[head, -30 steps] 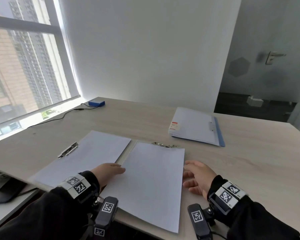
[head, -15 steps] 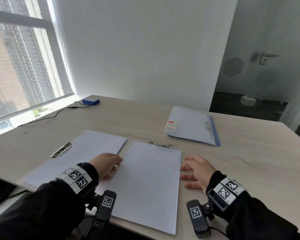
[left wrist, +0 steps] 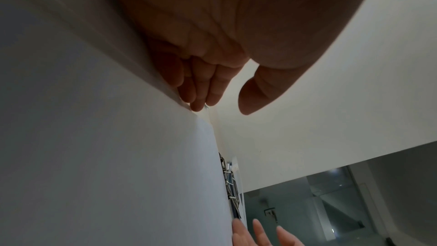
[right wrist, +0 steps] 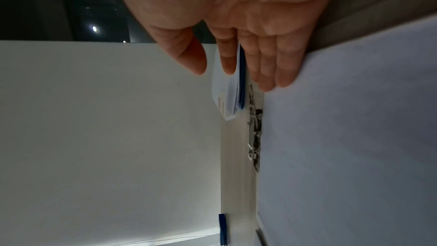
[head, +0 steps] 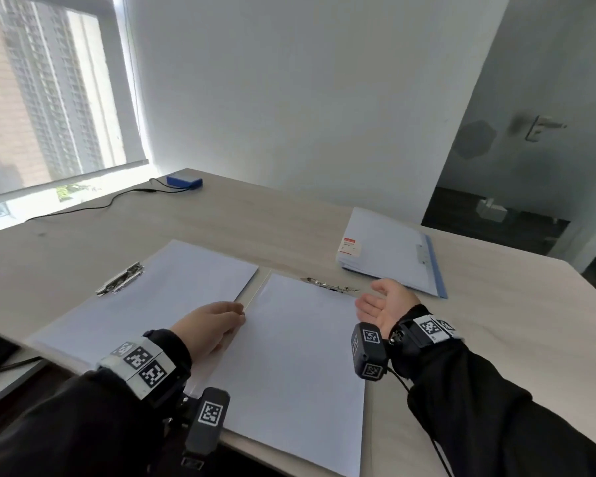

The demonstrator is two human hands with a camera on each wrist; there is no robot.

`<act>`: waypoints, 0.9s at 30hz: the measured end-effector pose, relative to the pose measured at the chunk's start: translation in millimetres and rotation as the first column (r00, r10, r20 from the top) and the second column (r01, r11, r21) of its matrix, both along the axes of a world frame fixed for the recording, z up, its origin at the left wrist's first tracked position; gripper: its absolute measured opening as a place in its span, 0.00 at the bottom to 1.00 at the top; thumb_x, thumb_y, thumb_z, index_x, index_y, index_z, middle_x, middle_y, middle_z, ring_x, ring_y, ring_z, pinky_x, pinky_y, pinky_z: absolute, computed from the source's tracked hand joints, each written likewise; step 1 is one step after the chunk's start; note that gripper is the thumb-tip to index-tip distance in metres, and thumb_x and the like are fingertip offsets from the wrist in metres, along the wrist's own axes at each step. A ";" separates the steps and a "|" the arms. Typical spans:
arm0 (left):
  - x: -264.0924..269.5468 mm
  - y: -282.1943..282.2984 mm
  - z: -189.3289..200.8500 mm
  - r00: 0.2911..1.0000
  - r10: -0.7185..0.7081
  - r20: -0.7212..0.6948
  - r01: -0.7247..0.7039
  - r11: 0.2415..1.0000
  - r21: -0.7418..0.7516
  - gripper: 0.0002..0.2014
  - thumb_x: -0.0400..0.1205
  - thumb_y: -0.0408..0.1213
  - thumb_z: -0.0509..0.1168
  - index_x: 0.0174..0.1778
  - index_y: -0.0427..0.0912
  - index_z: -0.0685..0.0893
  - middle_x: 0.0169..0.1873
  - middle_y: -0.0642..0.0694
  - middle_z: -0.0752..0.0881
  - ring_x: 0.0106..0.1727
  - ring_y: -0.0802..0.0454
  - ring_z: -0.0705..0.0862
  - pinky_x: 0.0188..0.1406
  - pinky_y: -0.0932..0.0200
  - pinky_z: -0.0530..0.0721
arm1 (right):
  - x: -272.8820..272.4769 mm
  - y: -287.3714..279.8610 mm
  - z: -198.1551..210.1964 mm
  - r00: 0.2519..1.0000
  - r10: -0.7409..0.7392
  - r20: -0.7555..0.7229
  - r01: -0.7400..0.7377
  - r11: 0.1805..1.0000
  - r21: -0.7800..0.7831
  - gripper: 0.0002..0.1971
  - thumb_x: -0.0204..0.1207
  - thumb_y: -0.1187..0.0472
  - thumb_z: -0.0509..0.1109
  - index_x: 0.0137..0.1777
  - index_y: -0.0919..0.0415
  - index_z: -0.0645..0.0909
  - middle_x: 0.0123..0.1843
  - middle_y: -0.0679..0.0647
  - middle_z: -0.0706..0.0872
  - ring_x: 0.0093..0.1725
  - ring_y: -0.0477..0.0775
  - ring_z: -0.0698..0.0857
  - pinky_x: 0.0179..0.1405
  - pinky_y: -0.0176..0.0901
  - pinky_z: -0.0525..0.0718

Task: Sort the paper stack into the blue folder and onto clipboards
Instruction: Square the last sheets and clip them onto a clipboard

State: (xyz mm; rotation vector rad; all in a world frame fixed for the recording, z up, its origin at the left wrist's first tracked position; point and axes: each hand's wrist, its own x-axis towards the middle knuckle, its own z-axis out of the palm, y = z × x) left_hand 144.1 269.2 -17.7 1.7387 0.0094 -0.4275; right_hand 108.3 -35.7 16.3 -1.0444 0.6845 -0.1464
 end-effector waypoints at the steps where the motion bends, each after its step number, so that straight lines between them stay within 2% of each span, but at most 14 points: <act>1: -0.1 0.9 0.5 1.000 -0.005 -0.006 0.005 1.000 -0.001 0.16 0.74 0.39 0.71 0.58 0.46 0.86 0.40 0.43 0.83 0.28 0.52 0.73 0.28 0.63 0.69 | 7.0 1.8 0.4 1.000 0.002 0.004 -0.002 1.000 0.004 0.23 0.82 0.58 0.62 0.77 0.62 0.70 0.67 0.66 0.78 0.59 0.63 0.81 0.66 0.56 0.76; 5: -0.2 4.1 3.4 0.999 -0.034 0.019 0.034 0.999 0.036 0.25 0.63 0.49 0.69 0.58 0.52 0.86 0.49 0.41 0.90 0.34 0.51 0.77 0.35 0.61 0.74 | 25.2 13.3 5.8 0.998 0.065 0.019 -0.059 0.973 -0.223 0.21 0.85 0.64 0.58 0.76 0.68 0.70 0.76 0.69 0.75 0.75 0.66 0.76 0.75 0.60 0.71; 8: 0.8 6.0 1.1 0.998 -0.052 0.030 0.050 0.997 0.055 0.27 0.64 0.51 0.68 0.61 0.53 0.86 0.53 0.49 0.90 0.41 0.53 0.82 0.41 0.61 0.76 | 42.1 31.4 13.1 0.994 0.105 0.015 -0.086 0.880 -0.467 0.20 0.80 0.67 0.63 0.72 0.66 0.75 0.75 0.68 0.77 0.74 0.66 0.78 0.72 0.55 0.76; 11: -0.6 5.6 0.5 0.998 -0.065 0.020 0.064 0.996 0.066 0.26 0.63 0.52 0.68 0.60 0.56 0.85 0.57 0.55 0.89 0.51 0.54 0.85 0.51 0.59 0.79 | 58.8 49.5 11.3 0.938 0.257 -0.232 -0.340 0.556 -0.758 0.21 0.81 0.64 0.59 0.74 0.63 0.75 0.73 0.60 0.79 0.74 0.59 0.76 0.75 0.47 0.70; 12: -1.4 4.3 0.6 0.998 -0.066 0.019 0.064 0.996 0.063 0.25 0.63 0.52 0.68 0.58 0.57 0.85 0.57 0.55 0.88 0.54 0.53 0.85 0.56 0.57 0.80 | 63.6 52.3 9.8 0.891 0.272 -0.363 -0.445 0.371 -0.815 0.18 0.81 0.65 0.57 0.68 0.62 0.77 0.67 0.60 0.82 0.70 0.60 0.78 0.69 0.46 0.73; 14: -5.1 -2.2 1.8 0.995 -0.096 0.038 0.094 0.993 0.069 0.23 0.63 0.51 0.68 0.56 0.59 0.84 0.58 0.56 0.88 0.55 0.52 0.85 0.65 0.53 0.80 | 68.9 53.2 13.7 0.822 0.257 -0.508 -0.550 0.128 -0.825 0.09 0.78 0.65 0.55 0.46 0.52 0.75 0.45 0.55 0.82 0.54 0.61 0.81 0.47 0.47 0.76; 15: -6.6 -4.4 3.0 0.992 -0.118 0.044 0.114 0.990 0.087 0.24 0.63 0.51 0.67 0.58 0.58 0.84 0.59 0.56 0.87 0.54 0.53 0.84 0.67 0.52 0.78 | 71.0 53.5 12.2 0.791 0.232 -0.567 -0.583 0.000 -0.813 0.08 0.77 0.65 0.55 0.41 0.51 0.71 0.41 0.52 0.78 0.52 0.60 0.80 0.45 0.45 0.75; 16: -8.5 -8.2 6.0 0.989 -0.140 0.049 0.134 0.985 0.107 0.26 0.64 0.51 0.67 0.60 0.57 0.84 0.59 0.56 0.87 0.54 0.53 0.84 0.67 0.52 0.78 | 68.6 55.2 16.6 0.744 0.206 -0.635 -0.628 -0.109 -0.771 0.09 0.79 0.64 0.56 0.46 0.49 0.74 0.45 0.52 0.80 0.55 0.59 0.80 0.50 0.44 0.76; 17: -8.4 -7.9 7.4 0.989 -0.136 0.056 0.129 0.985 0.115 0.28 0.64 0.52 0.67 0.63 0.56 0.83 0.59 0.56 0.87 0.55 0.52 0.84 0.67 0.53 0.77 | 69.9 59.6 18.7 0.725 0.187 -0.663 -0.650 -0.132 -0.748 0.11 0.80 0.64 0.56 0.56 0.51 0.77 0.54 0.55 0.83 0.61 0.61 0.81 0.58 0.44 0.77; 18: -3.0 11.1 3.1 0.994 -0.098 0.050 0.092 0.989 0.116 0.29 0.64 0.52 0.66 0.64 0.56 0.83 0.59 0.56 0.86 0.56 0.51 0.84 0.68 0.52 0.77 | 88.2 83.7 13.3 0.685 0.186 -0.704 -0.672 -0.213 -0.710 0.15 0.81 0.63 0.56 0.66 0.56 0.76 0.64 0.58 0.83 0.66 0.61 0.81 0.63 0.45 0.76; 19: -4.3 8.1 5.2 0.992 -0.110 0.062 0.102 0.987 0.125 0.30 0.65 0.53 0.66 0.65 0.56 0.82 0.60 0.56 0.86 0.56 0.52 0.84 0.68 0.52 0.77 | 88.1 83.6 13.9 0.669 0.161 -0.725 -0.681 -0.257 -0.685 0.18 0.82 0.63 0.55 0.70 0.60 0.73 0.69 0.59 0.81 0.68 0.61 0.81 0.65 0.45 0.76; 22: -5.8 6.4 4.7 0.986 -0.146 0.074 0.134 0.979 0.151 0.29 0.66 0.53 0.66 0.66 0.55 0.82 0.60 0.55 0.86 0.52 0.56 0.81 0.67 0.52 0.78 | 89.7 86.9 12.2 0.561 0.074 -0.825 -0.729 -0.428 -0.534 0.23 0.80 0.64 0.56 0.76 0.61 0.67 0.74 0.60 0.78 0.71 0.61 0.79 0.71 0.49 0.75; 24: -6.9 4.7 6.3 0.985 -0.156 0.079 0.141 0.976 0.167 0.27 0.69 0.52 0.66 0.66 0.55 0.81 0.60 0.55 0.86 0.58 0.55 0.83 0.70 0.52 0.78 | 92.7 83.7 10.6 0.522 0.039 -0.852 -0.733 -0.490 -0.472 0.26 0.78 0.64 0.56 0.78 0.61 0.64 0.77 0.60 0.75 0.73 0.61 0.77 0.73 0.50 0.74; 27: -6.1 5.6 5.6 0.984 -0.158 0.078 0.143 0.974 0.176 0.30 0.65 0.53 0.66 0.66 0.54 0.81 0.61 0.56 0.86 0.64 0.55 0.82 0.73 0.51 0.76 | 93.7 84.8 14.6 0.493 0.059 -0.868 -0.735 -0.506 -0.452 0.28 0.80 0.64 0.55 0.81 0.60 0.60 0.80 0.60 0.71 0.76 0.60 0.74 0.74 0.49 0.70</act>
